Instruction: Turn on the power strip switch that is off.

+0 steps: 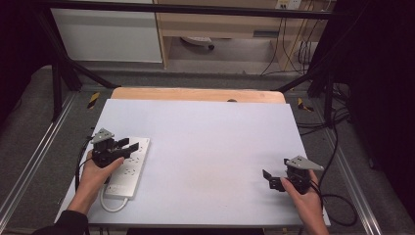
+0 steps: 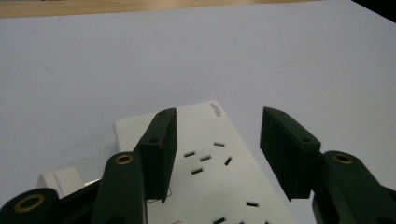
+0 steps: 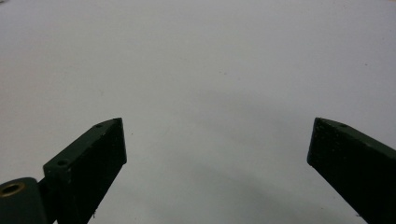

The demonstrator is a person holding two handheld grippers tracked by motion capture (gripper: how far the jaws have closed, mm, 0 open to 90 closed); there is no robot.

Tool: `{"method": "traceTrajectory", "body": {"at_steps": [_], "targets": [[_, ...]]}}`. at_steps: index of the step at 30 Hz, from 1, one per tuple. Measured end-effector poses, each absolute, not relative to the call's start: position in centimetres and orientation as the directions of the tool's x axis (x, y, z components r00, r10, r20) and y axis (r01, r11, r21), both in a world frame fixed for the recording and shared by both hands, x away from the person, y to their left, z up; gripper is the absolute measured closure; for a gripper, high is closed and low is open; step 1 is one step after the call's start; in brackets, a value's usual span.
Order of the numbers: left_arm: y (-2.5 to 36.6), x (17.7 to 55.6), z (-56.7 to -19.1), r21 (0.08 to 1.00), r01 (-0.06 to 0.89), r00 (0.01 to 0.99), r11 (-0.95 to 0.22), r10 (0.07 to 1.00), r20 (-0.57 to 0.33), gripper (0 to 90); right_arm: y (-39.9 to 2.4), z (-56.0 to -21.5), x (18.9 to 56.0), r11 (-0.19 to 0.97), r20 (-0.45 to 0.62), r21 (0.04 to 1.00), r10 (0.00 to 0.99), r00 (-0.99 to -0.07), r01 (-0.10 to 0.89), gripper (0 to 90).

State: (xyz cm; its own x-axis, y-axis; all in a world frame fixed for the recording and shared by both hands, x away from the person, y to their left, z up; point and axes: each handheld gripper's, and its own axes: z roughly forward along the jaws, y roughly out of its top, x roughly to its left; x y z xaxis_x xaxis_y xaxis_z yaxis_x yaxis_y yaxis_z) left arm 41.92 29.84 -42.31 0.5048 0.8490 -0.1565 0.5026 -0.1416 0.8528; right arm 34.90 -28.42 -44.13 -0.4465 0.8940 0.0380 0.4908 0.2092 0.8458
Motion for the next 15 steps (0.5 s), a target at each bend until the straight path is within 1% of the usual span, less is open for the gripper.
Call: {"method": "traceTrajectory", "body": {"at_steps": [11, 14, 15], "targets": [[29.46, 41.8, -42.17, 0.855, 0.501, 0.511, -0.136, 0.844, -0.165, 37.1, -28.42, -44.13, 34.89, 0.209, 0.038, 0.846, 0.894, -0.447, 0.49, 5.1], [29.38, 41.73, -42.09, 0.853, 0.506, 0.512, -0.123, 0.84, -0.182, 31.1, -28.45, -44.14, 34.92, 0.21, 0.037, 0.846, 0.894, -0.447, 0.49, 5.0], [29.34, 41.71, -42.05, 0.853, 0.509, 0.509, -0.116, 0.84, -0.189, 26.8, -28.46, -44.14, 34.92, 0.21, 0.038, 0.846, 0.893, -0.448, 0.49, 5.0]]}}
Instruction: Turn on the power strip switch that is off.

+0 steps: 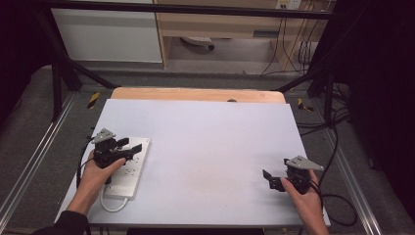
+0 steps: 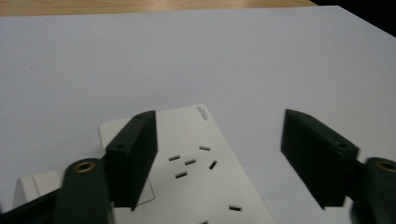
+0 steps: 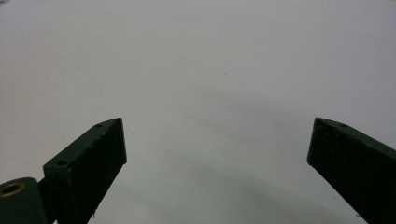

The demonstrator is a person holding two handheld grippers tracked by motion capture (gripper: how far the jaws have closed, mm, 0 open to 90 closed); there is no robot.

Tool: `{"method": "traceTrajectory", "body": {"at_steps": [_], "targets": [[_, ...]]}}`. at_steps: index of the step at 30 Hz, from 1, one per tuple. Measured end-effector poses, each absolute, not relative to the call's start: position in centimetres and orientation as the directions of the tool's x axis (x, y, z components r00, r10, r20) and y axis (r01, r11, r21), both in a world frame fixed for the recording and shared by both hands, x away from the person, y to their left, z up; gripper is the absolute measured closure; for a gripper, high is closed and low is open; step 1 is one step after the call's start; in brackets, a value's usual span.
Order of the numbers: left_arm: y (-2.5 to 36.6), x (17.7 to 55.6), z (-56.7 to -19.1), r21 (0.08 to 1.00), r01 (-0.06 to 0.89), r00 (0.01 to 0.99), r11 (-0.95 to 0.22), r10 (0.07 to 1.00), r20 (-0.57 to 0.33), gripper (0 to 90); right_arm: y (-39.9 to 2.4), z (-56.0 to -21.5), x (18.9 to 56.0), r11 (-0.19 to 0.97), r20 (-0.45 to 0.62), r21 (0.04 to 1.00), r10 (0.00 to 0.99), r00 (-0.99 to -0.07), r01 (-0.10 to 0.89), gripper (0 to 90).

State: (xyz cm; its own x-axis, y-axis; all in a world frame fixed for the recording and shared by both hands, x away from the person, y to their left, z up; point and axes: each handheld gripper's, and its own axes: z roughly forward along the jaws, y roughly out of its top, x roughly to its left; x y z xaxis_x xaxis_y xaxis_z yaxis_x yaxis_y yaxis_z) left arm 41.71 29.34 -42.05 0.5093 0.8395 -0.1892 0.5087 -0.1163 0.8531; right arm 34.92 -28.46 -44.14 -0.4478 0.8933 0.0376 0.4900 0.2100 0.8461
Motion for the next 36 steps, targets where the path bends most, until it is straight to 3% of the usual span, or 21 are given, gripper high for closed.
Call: {"method": "traceTrajectory", "body": {"at_steps": [3, 6, 36], "targets": [[29.3, 41.6, -41.8, 0.854, 0.513, 0.499, -0.088, 0.84, -0.213, 13.2, -28.5, -44.1, 34.9, 0.21, 0.037, 0.846, 0.893, -0.448, 0.49, 5.0], [29.4, 41.5, -41.5, 0.863, 0.501, 0.502, -0.065, 0.834, -0.229, 7.2, -28.5, -44.1, 34.9, 0.208, 0.038, 0.848, 0.894, -0.446, 0.488, 4.9], [31.4, 38.3, -37.8, 0.918, 0.397, 0.529, -0.017, 0.821, -0.214, 9.0, -28.6, -44.1, 34.9, 0.199, 0.044, 0.849, 0.896, -0.441, 0.489, 4.8]]}}
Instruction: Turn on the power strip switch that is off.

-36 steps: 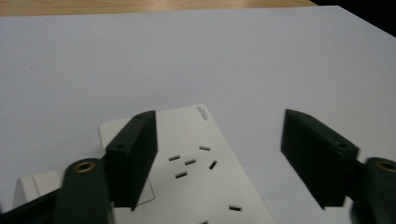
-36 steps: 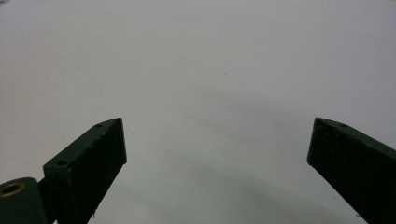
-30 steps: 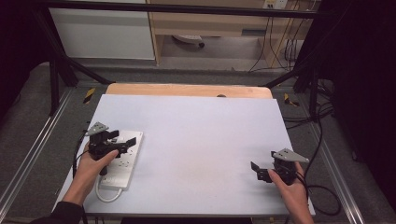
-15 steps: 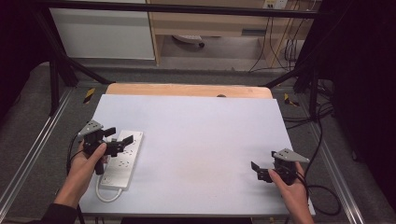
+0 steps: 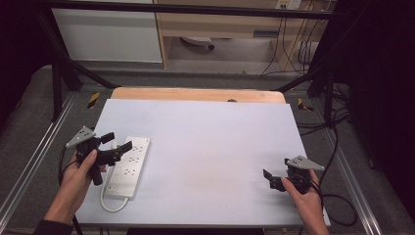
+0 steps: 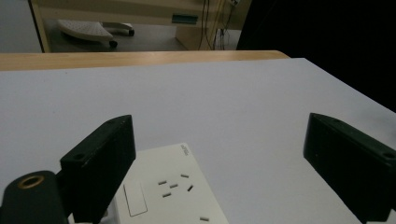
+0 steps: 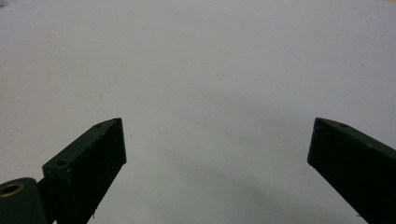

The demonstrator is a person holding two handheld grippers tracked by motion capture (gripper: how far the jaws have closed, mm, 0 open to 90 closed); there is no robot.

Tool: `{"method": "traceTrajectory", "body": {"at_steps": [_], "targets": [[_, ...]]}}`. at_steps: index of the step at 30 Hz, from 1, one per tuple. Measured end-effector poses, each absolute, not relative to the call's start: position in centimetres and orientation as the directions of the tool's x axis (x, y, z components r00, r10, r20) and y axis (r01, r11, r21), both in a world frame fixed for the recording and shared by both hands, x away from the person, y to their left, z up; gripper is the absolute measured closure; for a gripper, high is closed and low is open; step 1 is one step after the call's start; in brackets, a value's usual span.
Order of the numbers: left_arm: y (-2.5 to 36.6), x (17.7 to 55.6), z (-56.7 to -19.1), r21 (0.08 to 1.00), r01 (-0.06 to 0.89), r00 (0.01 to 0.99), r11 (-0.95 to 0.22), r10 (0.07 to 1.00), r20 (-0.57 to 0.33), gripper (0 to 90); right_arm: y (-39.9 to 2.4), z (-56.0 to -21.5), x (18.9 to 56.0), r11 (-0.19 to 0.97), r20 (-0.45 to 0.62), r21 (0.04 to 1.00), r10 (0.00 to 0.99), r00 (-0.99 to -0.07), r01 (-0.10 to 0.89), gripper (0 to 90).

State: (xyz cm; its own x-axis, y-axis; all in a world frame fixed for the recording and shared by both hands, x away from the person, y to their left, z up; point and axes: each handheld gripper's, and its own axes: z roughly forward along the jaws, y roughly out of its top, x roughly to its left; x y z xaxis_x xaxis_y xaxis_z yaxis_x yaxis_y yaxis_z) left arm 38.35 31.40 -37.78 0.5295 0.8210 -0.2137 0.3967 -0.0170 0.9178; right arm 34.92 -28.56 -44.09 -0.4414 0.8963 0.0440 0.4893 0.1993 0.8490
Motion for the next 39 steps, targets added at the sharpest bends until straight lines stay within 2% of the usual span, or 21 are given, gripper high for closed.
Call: {"method": "traceTrajectory", "body": {"at_steps": [13, 26, 39], "targets": [[34.0, 35.2, -37.6, 0.937, 0.35, 0.511, -0.002, 0.838, -0.189, 8.1, -28.6, -44.1, 34.9, 0.2, 0.041, 0.85, 0.897, -0.44, 0.487, 4.8], [36.5, 32.4, -39.2, 0.943, 0.333, 0.481, 0.006, 0.859, -0.176, 7.7, -28.7, -44.0, 34.9, 0.19, 0.048, 0.853, 0.899, -0.435, 0.486, 4.8], [36.3, 31.2, -41.8, 0.933, 0.358, 0.485, -0.034, 0.861, -0.155, 7.6, -28.7, -44.0, 34.9, 0.188, 0.048, 0.853, 0.901, -0.432, 0.487, 4.8]]}}
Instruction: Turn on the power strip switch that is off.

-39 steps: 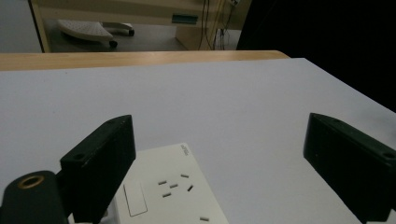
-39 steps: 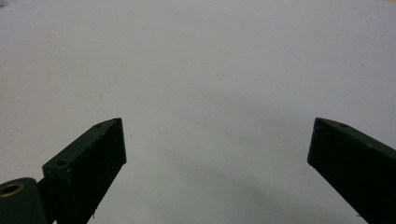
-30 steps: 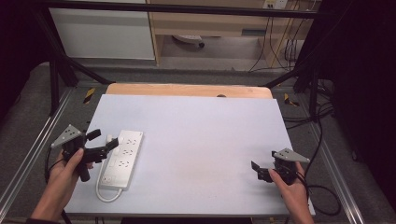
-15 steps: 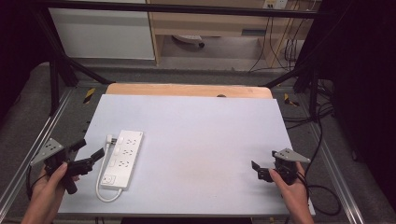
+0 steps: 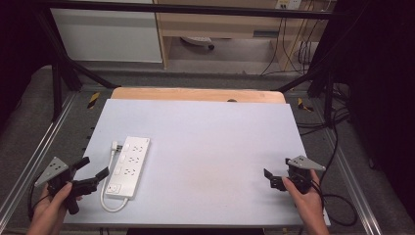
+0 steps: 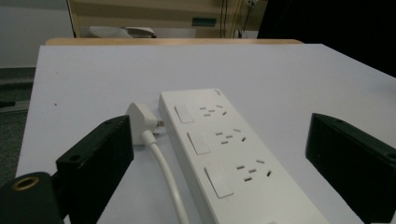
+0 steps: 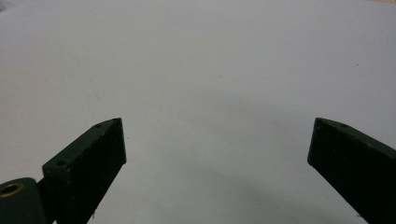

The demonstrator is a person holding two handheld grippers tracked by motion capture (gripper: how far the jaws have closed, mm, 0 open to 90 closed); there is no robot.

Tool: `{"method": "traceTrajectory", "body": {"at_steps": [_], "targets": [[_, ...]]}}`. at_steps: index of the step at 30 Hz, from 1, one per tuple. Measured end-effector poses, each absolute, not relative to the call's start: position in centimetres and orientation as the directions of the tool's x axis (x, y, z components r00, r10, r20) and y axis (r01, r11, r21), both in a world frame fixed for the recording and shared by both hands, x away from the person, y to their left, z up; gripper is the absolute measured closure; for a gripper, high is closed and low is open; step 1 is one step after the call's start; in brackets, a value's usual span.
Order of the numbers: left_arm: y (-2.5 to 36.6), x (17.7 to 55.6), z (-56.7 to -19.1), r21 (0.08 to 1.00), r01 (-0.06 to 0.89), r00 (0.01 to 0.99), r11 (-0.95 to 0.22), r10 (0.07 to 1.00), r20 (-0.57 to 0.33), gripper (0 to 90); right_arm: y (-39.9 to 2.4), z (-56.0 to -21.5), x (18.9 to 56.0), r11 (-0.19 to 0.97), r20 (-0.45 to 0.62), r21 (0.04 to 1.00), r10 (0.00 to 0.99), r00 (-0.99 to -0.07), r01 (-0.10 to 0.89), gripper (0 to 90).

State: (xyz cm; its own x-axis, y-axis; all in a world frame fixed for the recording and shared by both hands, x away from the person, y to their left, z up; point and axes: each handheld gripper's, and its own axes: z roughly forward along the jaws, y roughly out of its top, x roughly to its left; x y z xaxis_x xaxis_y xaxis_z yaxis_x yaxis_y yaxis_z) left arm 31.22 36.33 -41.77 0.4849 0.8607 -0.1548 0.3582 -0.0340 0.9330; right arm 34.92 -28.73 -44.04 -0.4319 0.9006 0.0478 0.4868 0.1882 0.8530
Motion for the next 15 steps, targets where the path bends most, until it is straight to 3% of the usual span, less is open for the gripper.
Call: {"method": "traceTrajectory", "body": {"at_steps": [15], "targets": [[35.4, 30.6, -43.8, 0.905, 0.421, 0.488, -0.068, 0.857, -0.163, 7.6, -28.9, -45.1, 35.6, 0.223, 0.013, 0.8, 0.922, -0.387, 0.557, 3.9]]}}
